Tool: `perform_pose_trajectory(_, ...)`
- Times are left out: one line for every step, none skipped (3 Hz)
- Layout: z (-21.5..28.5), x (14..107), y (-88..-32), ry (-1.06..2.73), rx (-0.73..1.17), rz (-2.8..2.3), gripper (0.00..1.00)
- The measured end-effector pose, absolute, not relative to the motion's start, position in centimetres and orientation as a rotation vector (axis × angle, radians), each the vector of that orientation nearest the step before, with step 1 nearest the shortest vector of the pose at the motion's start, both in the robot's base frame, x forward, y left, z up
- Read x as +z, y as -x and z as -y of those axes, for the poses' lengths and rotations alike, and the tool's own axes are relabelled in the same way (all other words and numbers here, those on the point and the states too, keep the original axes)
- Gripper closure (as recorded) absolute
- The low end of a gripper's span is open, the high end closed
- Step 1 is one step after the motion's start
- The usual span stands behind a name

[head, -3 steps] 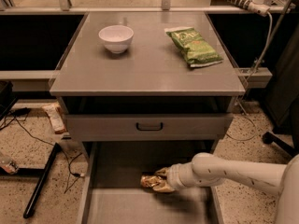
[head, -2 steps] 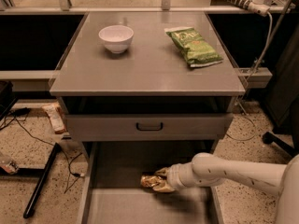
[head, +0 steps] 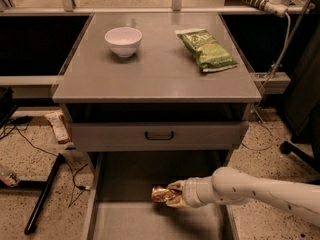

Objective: Pick orange can from middle drawer and place on counter

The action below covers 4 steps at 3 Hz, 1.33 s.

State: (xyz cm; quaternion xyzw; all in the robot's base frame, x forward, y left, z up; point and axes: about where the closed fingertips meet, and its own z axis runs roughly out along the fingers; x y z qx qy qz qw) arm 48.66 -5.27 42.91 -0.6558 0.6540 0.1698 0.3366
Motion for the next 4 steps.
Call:
perform_pose_trajectory(7.3, 48.8, -47.6, 1.691, 0.34, -1.666, 1.0)
perform_pose_trajectory(9.1, 56.0, -46.4, 1.701, 0.211, -1.626, 1.0)
perform_pose_trajectory(11.0, 64.3, -45.8, 1.708, 0.106, -1.617, 1.0)
perform_pose_trajectory(12.3, 73.4, -46.1, 1.73, 0.033, -1.611, 1.0)
